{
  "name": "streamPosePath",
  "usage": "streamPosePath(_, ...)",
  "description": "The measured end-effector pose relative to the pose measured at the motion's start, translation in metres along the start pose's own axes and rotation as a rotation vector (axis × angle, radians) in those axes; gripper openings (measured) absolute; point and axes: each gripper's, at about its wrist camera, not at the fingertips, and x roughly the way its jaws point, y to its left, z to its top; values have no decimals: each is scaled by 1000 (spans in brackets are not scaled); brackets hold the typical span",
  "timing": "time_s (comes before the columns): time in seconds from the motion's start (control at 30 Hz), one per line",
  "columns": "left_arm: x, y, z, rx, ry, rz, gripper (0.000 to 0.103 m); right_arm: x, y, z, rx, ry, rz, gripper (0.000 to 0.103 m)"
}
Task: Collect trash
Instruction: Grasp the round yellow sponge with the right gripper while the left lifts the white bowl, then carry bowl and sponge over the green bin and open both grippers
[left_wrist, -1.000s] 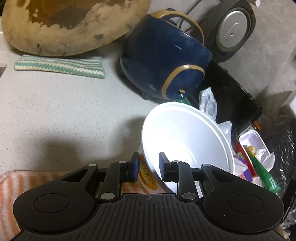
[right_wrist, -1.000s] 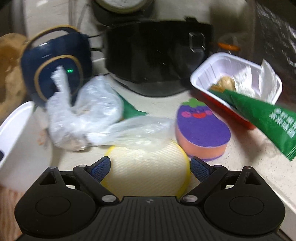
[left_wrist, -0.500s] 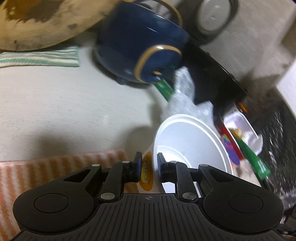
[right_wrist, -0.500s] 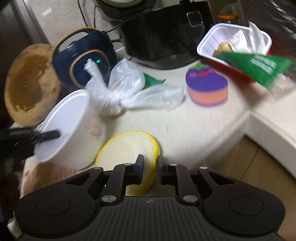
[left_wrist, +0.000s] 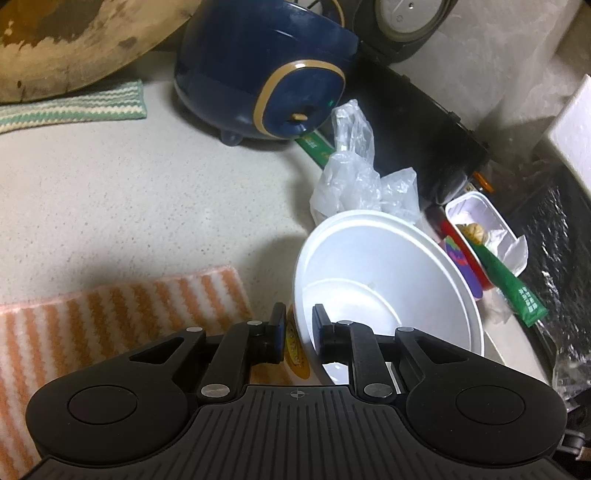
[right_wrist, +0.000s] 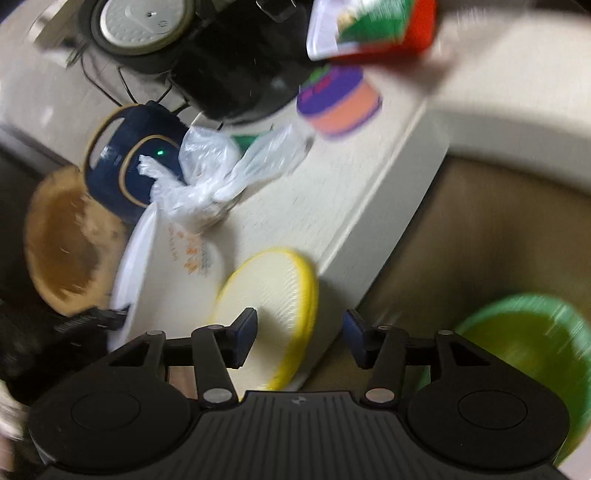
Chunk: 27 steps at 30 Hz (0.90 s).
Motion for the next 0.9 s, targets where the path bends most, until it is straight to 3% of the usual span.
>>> streamPosePath(0.03, 0, 1, 0, -13, 0, 5, 16, 1, 4, -2, -11, 7, 15, 31)
streamPosePath(0.07, -1, 2, -1, -25, 0, 6, 16, -1, 9, -4, -40, 0, 6, 27)
streamPosePath(0.23, -5, -2, -4, -20, -32, -34, 12, -34, 35, -6, -180, -105, -9, 14)
streamPosePath(0.4, -2, -24, -6, 32, -29, -87, 13, -68, 41, -2, -275, -224, -139, 14)
streamPosePath(0.57, 6, -65, -20, 134, 24, -183, 12, -98, 16, -5, -246, -295, -264, 14)
streamPosePath(0.73, 23, -113, -53, 231, 152, -303, 13, -126, -20, -23, -220, -340, -428, 14)
streamPosePath(0.9, 44, -155, -90, 350, 276, -333, 13, -144, -67, -43, -143, -326, -540, 14)
